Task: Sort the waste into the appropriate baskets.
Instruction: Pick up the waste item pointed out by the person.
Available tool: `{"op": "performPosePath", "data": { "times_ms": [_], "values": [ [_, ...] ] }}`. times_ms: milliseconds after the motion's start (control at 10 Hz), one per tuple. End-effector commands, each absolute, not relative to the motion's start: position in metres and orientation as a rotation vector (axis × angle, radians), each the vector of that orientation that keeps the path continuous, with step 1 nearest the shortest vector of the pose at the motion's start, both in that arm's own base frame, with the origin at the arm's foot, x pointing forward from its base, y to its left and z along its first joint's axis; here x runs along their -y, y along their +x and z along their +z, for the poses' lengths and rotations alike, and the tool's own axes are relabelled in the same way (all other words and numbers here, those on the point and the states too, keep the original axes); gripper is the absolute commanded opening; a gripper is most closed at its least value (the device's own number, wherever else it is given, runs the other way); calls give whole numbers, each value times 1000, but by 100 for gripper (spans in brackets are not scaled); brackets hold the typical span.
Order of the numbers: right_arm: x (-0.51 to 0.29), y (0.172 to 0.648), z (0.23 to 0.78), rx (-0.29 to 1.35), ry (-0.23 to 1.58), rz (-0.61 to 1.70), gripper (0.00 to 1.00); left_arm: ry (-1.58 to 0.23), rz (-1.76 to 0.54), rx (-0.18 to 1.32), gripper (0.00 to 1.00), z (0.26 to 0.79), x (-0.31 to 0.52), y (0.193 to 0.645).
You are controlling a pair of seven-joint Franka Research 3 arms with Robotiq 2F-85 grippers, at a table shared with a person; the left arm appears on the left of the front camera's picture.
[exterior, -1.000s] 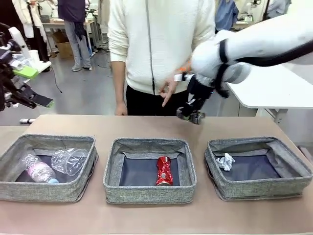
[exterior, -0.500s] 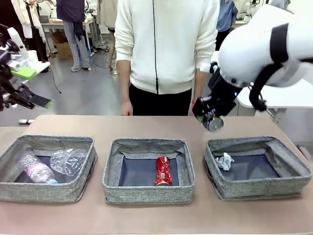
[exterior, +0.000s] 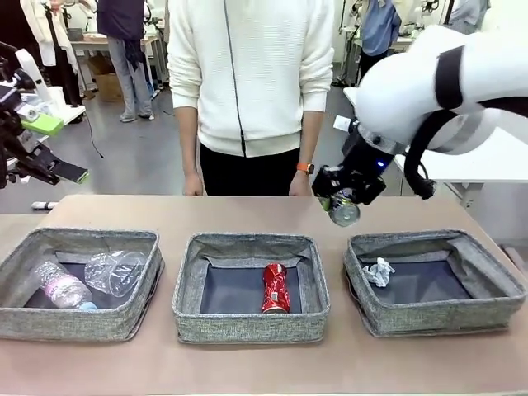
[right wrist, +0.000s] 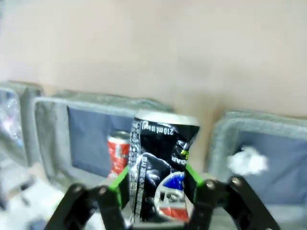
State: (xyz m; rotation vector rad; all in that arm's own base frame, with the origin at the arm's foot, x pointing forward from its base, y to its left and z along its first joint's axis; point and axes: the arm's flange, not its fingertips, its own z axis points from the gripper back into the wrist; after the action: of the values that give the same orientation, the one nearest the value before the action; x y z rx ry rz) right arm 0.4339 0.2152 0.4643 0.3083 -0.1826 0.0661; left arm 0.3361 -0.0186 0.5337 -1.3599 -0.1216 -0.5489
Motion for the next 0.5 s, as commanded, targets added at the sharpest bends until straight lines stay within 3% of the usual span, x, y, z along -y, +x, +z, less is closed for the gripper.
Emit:
{"op": "performPosePath", "data": {
  "times_ms": [0,200,400],
  "values": [
    [-288,415,534,171,146,-244,39,-1383,-566,143,100,536,20,336],
    [-343,391,573,191,60,-313,39,-1383,-566,143,100,536,20,336],
    [-377,370,614,158,66,-184,39,-1383,-566,143,100,536,20,336]
  ]
}}
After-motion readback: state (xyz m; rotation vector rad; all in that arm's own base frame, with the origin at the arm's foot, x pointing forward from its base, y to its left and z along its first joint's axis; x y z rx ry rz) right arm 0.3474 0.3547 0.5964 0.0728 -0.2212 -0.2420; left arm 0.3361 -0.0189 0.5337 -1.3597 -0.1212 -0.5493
